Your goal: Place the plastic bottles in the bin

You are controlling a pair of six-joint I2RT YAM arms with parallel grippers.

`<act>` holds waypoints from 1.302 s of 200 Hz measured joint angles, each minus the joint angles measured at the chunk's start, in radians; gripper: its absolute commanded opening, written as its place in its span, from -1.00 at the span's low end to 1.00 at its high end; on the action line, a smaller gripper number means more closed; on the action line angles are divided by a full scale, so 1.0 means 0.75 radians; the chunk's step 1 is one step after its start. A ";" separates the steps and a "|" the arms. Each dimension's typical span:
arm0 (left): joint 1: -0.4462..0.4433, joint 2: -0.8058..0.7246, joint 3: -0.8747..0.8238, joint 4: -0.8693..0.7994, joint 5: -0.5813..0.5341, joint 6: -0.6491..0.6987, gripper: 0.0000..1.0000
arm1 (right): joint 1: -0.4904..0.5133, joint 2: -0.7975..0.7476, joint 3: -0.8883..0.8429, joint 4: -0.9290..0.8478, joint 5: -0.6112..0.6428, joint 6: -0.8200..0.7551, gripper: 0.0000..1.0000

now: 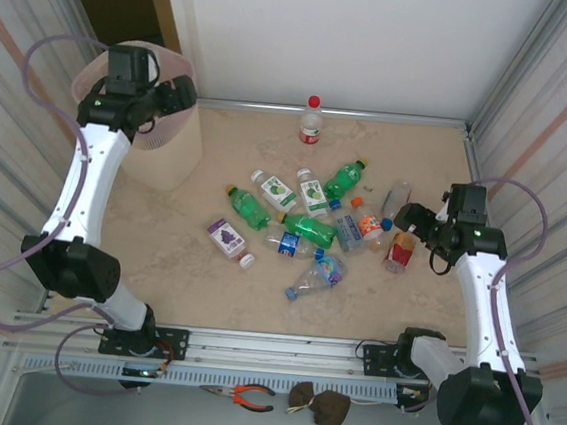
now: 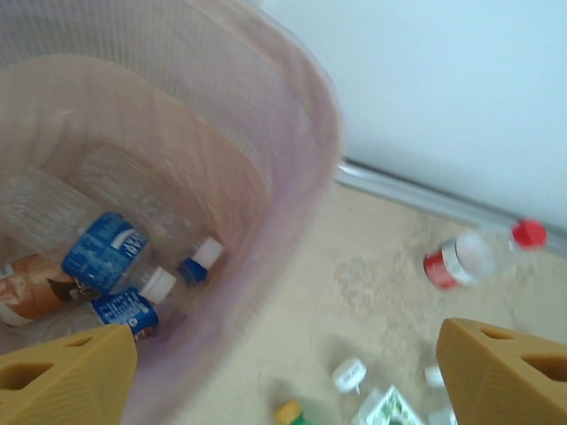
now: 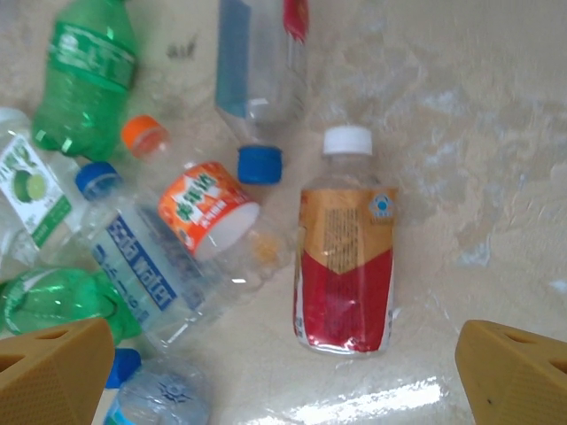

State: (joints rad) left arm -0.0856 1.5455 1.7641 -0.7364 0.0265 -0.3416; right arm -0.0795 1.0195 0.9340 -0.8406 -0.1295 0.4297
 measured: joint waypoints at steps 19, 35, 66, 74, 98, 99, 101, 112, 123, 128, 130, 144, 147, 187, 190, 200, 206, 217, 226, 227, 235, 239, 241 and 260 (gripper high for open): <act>-0.051 -0.043 -0.077 -0.008 0.042 0.097 0.87 | -0.006 0.020 -0.055 0.004 -0.014 0.006 0.91; -0.084 -0.070 -0.141 -0.027 0.047 0.185 0.97 | -0.008 0.047 -0.093 0.004 -0.029 0.009 0.88; -0.114 -0.105 -0.276 -0.075 0.046 0.338 0.97 | -0.008 0.098 -0.131 0.032 -0.034 0.015 0.82; -0.112 -0.113 -0.309 -0.083 0.045 0.366 0.97 | -0.008 0.106 -0.139 0.044 -0.034 0.017 0.80; -0.100 -0.144 -0.395 -0.102 0.033 0.434 0.97 | 0.011 0.133 -0.162 0.076 -0.027 0.035 0.75; -0.098 -0.146 -0.400 -0.103 0.033 0.438 0.97 | 0.014 0.135 -0.163 0.077 -0.027 0.036 0.75; -0.097 -0.149 -0.404 -0.103 0.034 0.442 0.97 | 0.016 0.137 -0.164 0.078 -0.026 0.037 0.75; -0.086 -0.168 -0.433 -0.105 0.036 0.466 0.97 | 0.041 0.152 -0.176 0.093 -0.017 0.050 0.73; -0.069 -0.188 -0.455 -0.105 0.047 0.487 0.97 | 0.069 0.167 -0.186 0.106 0.005 0.063 0.73; -0.059 -0.198 -0.464 -0.103 0.056 0.494 0.97 | 0.080 0.176 -0.189 0.110 0.014 0.071 0.73; -0.054 -0.203 -0.468 -0.103 0.060 0.496 0.97 | 0.085 0.180 -0.189 0.112 0.020 0.076 0.73; -0.017 -0.237 -0.492 -0.101 0.091 0.511 0.97 | 0.116 0.203 -0.196 0.132 0.056 0.087 0.72; -0.007 -0.246 -0.498 -0.100 0.099 0.516 0.97 | 0.121 0.209 -0.198 0.134 0.065 0.091 0.73; 0.063 -0.337 -0.583 -0.075 0.157 0.542 0.97 | 0.181 0.259 -0.239 0.188 0.146 0.132 0.64; 0.063 -0.342 -0.590 -0.070 0.162 0.545 0.97 | 0.184 0.260 -0.244 0.192 0.148 0.138 0.64; 0.063 -0.360 -0.615 -0.053 0.179 0.549 0.97 | 0.186 0.264 -0.267 0.204 0.153 0.150 0.63; 0.063 -0.371 -0.632 -0.043 0.187 0.552 0.97 | 0.186 0.264 -0.280 0.213 0.156 0.152 0.61; 0.063 -0.388 -0.657 -0.031 0.199 0.556 0.97 | 0.186 0.264 -0.300 0.223 0.167 0.158 0.60; 0.069 -0.394 -0.669 -0.023 0.210 0.556 0.97 | 0.186 0.266 -0.312 0.233 0.173 0.160 0.59; 0.070 -0.395 -0.671 -0.022 0.212 0.556 0.97 | 0.186 0.267 -0.313 0.235 0.174 0.160 0.58; 0.076 -0.400 -0.681 -0.012 0.222 0.556 0.97 | 0.186 0.273 -0.319 0.247 0.177 0.161 0.56; 0.080 -0.403 -0.688 -0.005 0.229 0.556 0.97 | 0.186 0.277 -0.321 0.253 0.178 0.161 0.55; 0.081 -0.404 -0.690 -0.003 0.231 0.556 0.97 | 0.186 0.280 -0.323 0.255 0.178 0.161 0.54; 0.105 -0.431 -0.726 0.028 0.262 0.555 0.97 | 0.186 0.301 -0.339 0.290 0.178 0.161 0.51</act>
State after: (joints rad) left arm -0.0071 1.2221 1.2194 -0.7155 0.2234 0.0750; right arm 0.0597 1.2449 0.6796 -0.6231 0.0040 0.5503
